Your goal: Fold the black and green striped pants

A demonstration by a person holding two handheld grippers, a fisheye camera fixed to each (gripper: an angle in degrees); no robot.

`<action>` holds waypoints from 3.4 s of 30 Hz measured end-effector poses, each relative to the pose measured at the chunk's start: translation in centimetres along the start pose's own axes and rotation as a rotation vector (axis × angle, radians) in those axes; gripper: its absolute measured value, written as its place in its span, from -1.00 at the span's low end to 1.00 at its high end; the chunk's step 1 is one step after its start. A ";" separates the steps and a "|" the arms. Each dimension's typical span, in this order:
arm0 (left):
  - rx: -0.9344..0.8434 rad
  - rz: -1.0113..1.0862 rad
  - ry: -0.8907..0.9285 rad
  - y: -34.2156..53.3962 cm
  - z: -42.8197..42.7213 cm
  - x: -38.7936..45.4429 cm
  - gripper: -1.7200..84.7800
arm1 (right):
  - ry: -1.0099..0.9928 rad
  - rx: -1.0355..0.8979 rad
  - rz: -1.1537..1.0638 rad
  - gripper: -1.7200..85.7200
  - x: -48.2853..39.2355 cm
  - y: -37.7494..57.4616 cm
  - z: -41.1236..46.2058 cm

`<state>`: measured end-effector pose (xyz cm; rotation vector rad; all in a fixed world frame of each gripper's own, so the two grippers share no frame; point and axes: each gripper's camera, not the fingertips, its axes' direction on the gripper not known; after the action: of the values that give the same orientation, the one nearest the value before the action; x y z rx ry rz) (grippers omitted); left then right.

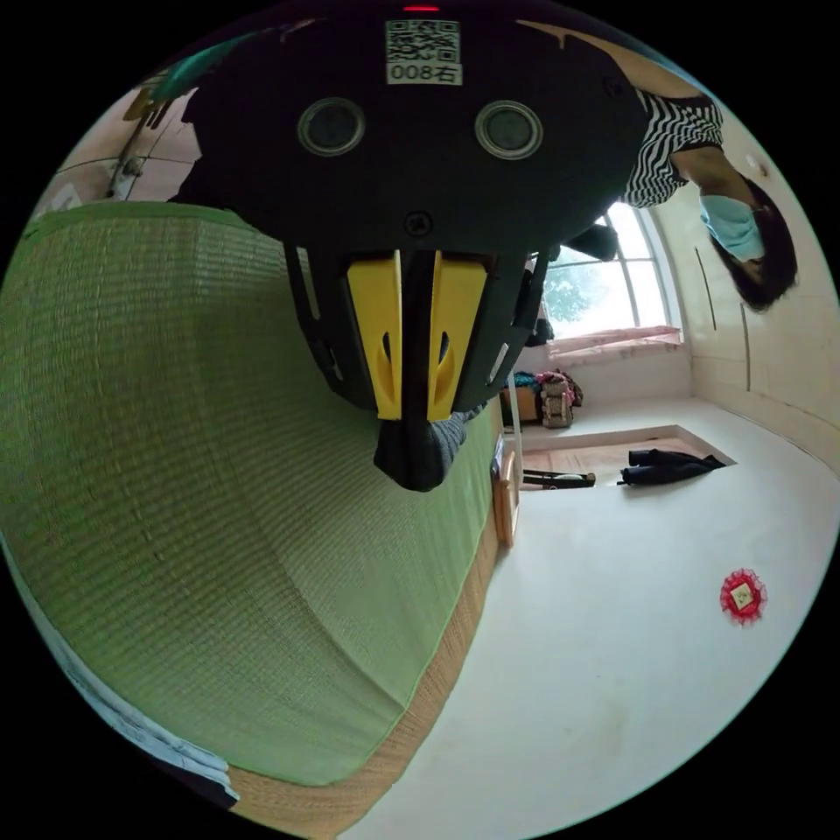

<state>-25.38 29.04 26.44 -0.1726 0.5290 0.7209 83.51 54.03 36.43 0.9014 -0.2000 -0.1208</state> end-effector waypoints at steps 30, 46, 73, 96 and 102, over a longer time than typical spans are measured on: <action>0.742 -0.888 0.238 42.6 -47.4 -37.3 -0.89 | 0.114 -0.296 -0.253 -0.90 -37.2 6.5 44.9; 0.804 -1.108 0.305 53.2 -56.0 -47.9 -0.89 | 0.238 -0.396 -0.250 -0.93 -42.4 7.2 60.3; 0.540 -0.952 -0.154 44.1 -59.8 -40.7 -0.96 | 0.326 -0.581 -0.766 -0.96 -49.5 10.6 65.3; 0.320 -0.888 -0.139 35.7 -51.0 -34.2 -0.96 | 0.462 -0.404 -0.526 -0.96 -35.3 8.0 52.2; 0.333 -0.861 0.023 34.6 -48.3 -30.2 -0.95 | 0.265 -0.471 -0.624 -0.96 -35.3 11.1 50.1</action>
<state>-86.81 21.31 1.71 -0.0814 0.5271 -0.2101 38.11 29.10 71.12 0.4749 0.3536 -0.5982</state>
